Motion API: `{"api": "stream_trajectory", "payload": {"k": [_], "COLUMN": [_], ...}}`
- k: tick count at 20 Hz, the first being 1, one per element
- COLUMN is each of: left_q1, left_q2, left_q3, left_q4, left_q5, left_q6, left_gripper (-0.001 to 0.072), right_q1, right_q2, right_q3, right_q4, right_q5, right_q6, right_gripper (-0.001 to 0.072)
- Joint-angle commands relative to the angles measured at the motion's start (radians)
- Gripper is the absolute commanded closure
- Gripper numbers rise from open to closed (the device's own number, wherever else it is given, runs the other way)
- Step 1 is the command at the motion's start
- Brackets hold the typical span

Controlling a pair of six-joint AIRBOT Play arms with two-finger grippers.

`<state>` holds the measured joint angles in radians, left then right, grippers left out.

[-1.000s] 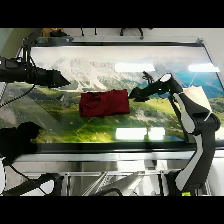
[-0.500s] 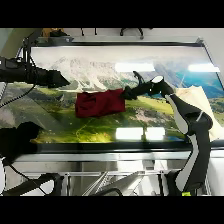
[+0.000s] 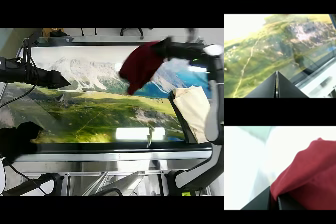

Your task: Fold the shirts.

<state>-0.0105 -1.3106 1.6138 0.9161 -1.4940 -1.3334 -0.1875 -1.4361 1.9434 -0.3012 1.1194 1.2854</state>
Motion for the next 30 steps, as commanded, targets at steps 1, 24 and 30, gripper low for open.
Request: {"api": "stream_trajectory", "payload": {"k": [1,24,30], "left_q1": [0.001,0.001,0.001], "left_q2": [0.000,-0.056,-0.056], "left_q3": [0.000,0.000,0.000], "left_q4": [0.000,0.005,0.005], "left_q5": [-0.023,-0.024,-0.034], "left_q6": [0.002,0.002,0.001], "left_gripper": [0.0695,0.0696,0.0695], "right_q1": [-0.162,-0.261,-0.425], "right_q2": [0.063,0.383,0.646], "right_q3": [0.018,-0.264,-0.536], "right_q4": [-0.002,-1.131,-1.258], "right_q5": [-0.124,-0.190,0.017], "right_q6": [0.155,1.498,1.560], "right_gripper": [0.0690,0.0693,0.0691]}}
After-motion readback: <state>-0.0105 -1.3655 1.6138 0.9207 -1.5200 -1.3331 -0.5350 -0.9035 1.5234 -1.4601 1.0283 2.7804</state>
